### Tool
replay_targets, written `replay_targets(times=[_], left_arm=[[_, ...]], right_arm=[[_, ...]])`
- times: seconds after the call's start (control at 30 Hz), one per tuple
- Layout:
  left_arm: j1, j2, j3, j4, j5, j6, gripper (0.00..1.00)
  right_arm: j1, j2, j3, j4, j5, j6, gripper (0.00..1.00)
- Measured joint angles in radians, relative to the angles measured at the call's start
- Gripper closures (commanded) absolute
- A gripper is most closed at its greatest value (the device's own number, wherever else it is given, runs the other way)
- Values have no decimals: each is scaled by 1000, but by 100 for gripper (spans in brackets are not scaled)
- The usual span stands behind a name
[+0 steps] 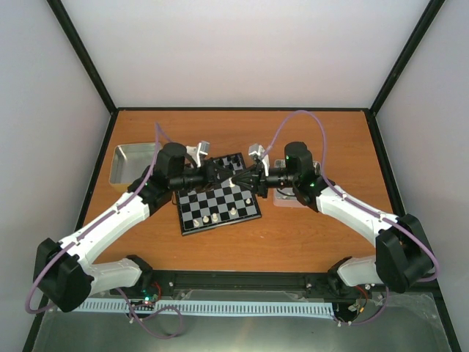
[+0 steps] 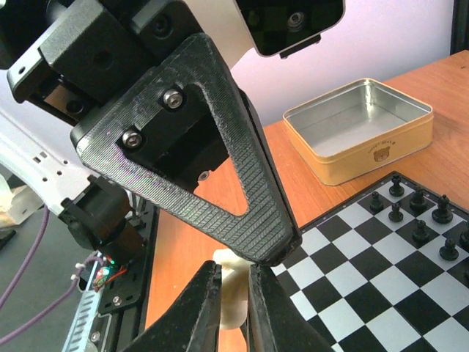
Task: Set up the chess pieces on the board
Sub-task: Place the chess piece on the chessboard.
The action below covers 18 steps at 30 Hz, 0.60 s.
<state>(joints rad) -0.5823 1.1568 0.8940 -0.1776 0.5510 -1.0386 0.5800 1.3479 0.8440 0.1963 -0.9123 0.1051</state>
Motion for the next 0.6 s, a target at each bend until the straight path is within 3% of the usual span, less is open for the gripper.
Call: replay_targets(times=[0.47, 0.6], left_arm=[[-9, 17, -2, -30, -32, 35, 99], [-9, 20, -2, -68, -86, 80, 99]], right_arm=[[5, 0, 0, 3, 58, 39, 62], [5, -1, 0, 2, 81, 57, 59]])
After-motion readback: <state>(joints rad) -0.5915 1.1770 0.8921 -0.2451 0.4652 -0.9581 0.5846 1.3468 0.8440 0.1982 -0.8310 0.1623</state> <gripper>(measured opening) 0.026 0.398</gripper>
